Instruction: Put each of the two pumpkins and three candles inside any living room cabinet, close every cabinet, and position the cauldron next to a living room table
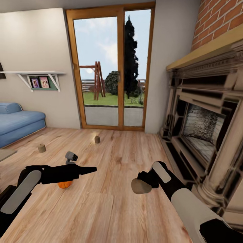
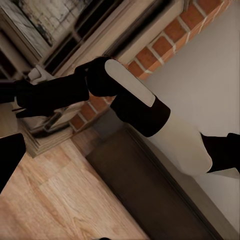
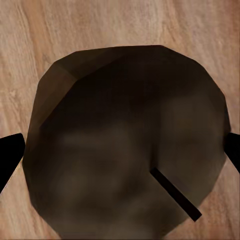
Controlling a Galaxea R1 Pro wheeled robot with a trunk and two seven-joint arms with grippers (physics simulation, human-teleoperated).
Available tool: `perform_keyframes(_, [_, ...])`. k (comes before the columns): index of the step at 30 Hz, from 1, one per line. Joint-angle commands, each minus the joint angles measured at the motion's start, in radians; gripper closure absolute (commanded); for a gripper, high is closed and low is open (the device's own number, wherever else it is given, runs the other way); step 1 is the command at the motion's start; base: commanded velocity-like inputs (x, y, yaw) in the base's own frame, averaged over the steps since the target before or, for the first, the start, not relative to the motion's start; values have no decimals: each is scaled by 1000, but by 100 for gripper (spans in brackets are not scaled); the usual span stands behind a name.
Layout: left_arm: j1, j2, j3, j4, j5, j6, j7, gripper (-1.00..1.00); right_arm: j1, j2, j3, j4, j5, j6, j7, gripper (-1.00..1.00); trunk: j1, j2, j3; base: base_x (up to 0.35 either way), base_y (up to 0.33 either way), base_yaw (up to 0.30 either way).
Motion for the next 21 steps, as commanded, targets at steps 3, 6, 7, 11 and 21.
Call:
perform_keyframes(3, [-1,0,-1,0,0,3,-3,-100,-1,0,3,-2,-11,-2,-12,100,0,0,-1,328,0,198])
perform_keyframes(6, [-1,0,-1,0,0,3,-3,-100,-1,0,4,-2,-11,-2,-12,100,0,0,-1,328,0,94])
perform_keyframes(7, [-1,0,-1,1,0,3,-3,-100,-1,0,4,-2,-11,-2,-12,100,0,0,-1,328,0,36])
perform_keyframes(11, [-1,0,0,0,0,3,-3,-100,-1,0,4,-2,-11,-3,-12,100,0,0,-1,328,0,16])
perform_keyframes(21, [-1,0,0,0,1,3,-3,-100,-1,0,5,-2,-11,-4,-12,100,0,0,-1,328,-1,57])
